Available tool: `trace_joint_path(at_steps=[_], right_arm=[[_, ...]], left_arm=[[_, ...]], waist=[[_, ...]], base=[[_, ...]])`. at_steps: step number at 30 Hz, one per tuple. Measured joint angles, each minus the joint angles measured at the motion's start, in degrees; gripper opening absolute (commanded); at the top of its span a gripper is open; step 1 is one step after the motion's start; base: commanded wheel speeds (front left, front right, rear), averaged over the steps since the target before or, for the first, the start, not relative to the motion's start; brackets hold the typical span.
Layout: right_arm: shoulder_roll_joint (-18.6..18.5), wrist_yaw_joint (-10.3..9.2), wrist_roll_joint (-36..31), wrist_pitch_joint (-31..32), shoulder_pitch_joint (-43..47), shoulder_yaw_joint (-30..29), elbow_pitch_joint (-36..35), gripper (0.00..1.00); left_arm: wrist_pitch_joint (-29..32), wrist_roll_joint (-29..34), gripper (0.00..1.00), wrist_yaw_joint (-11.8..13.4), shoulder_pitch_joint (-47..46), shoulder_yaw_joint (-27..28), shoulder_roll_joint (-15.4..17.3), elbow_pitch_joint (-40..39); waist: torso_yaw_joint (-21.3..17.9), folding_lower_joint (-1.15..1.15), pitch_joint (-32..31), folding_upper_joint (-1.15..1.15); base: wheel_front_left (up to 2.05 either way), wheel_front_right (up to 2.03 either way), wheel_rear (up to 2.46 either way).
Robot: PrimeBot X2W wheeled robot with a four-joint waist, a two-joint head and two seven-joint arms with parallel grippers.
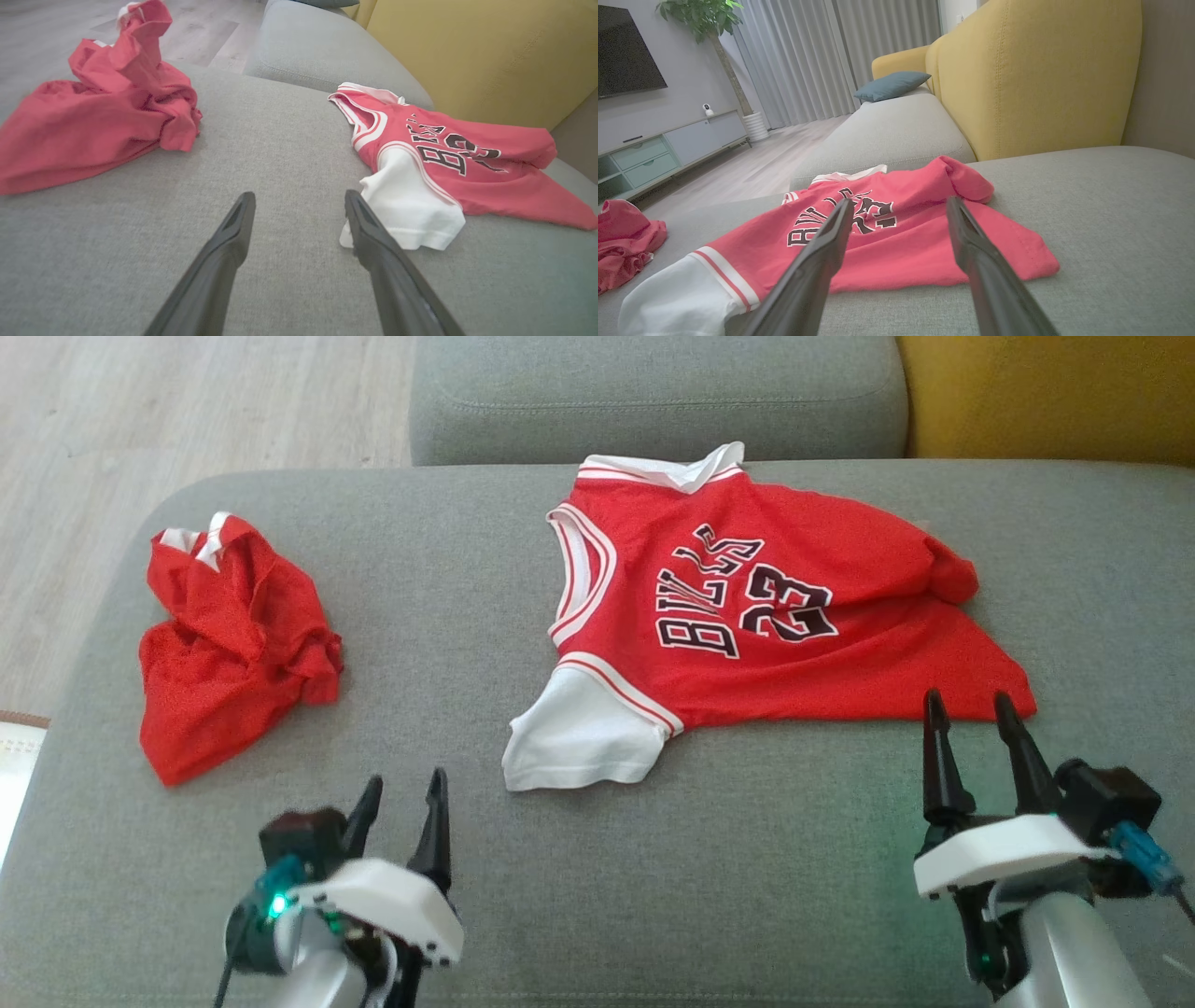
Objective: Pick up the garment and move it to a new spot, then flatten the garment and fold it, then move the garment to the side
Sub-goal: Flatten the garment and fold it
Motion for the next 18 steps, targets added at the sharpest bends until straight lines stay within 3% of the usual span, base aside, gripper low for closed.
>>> trace_joint_path(at_steps=[9,18], right_arm=[[0.0,0.0,0.0,-0.1,0.8,0.8,-0.7,1.0],[0.1,0.0,-0.9,0.4,-0.5,0.5,-1.7,1.0]], left_arm=[[0.0,3.6,1.0,-3.9,2.0,0.8,-2.0,-0.1],[1.3,4.6,1.0,-7.0,-4.7,-1.2,-3.0,9.4]], waist=[[-0.6,0.0,1.2,0.0],[-3.5,0.0,4.6,0.0]], base=[[0.0,0.0,0.0],[0.0,0.0,0.0]])
